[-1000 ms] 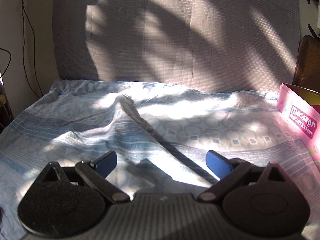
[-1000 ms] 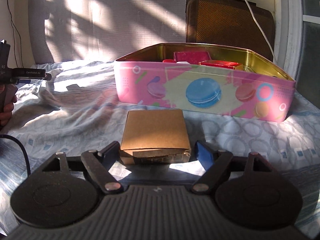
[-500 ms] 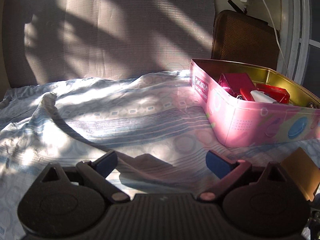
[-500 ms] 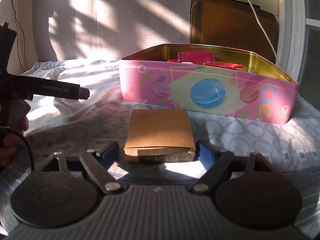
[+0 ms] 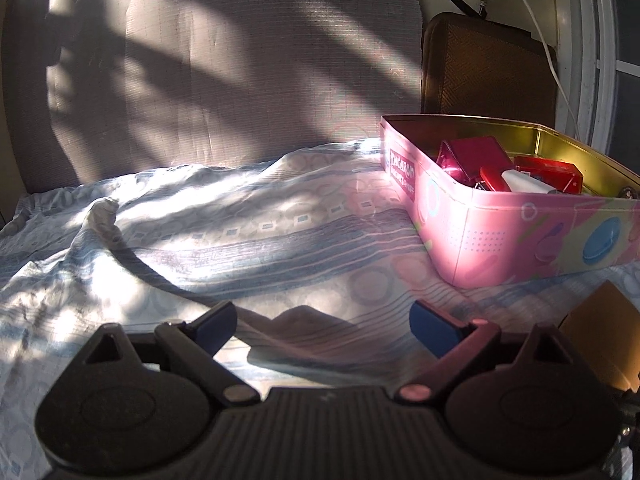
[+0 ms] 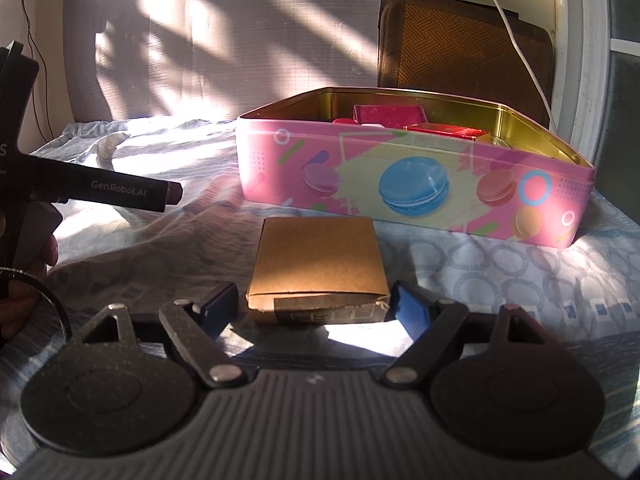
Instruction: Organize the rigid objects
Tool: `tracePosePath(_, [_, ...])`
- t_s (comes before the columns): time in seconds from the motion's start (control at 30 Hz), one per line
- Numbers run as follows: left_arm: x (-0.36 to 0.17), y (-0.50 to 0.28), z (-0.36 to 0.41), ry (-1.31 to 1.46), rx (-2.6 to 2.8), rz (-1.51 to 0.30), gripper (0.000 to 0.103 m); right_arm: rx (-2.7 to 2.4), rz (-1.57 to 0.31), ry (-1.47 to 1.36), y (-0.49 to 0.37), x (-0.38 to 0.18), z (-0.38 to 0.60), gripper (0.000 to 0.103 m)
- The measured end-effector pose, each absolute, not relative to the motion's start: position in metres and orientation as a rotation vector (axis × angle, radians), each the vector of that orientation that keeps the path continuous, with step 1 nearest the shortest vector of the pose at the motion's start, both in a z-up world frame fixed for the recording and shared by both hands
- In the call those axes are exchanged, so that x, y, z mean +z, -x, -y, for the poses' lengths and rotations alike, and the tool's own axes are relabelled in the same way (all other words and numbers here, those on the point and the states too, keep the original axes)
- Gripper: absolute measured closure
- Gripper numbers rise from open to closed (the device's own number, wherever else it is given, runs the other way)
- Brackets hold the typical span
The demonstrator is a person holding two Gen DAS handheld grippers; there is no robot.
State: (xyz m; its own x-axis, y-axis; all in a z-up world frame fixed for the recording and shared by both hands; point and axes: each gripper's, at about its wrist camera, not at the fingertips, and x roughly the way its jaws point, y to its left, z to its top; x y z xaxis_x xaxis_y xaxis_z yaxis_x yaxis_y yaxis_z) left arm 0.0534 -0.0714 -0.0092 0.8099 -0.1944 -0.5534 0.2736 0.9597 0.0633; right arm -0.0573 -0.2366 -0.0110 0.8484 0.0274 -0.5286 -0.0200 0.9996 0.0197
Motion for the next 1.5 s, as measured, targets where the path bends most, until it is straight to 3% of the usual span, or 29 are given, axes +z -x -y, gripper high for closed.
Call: tracePosePath(1.5, [-0.0114,-0.0505,0.0800,-0.234,-0.197,-0.570,0.006,0.044,-0.542,-0.025,0.0601,-0.0106,0.2424,0.018])
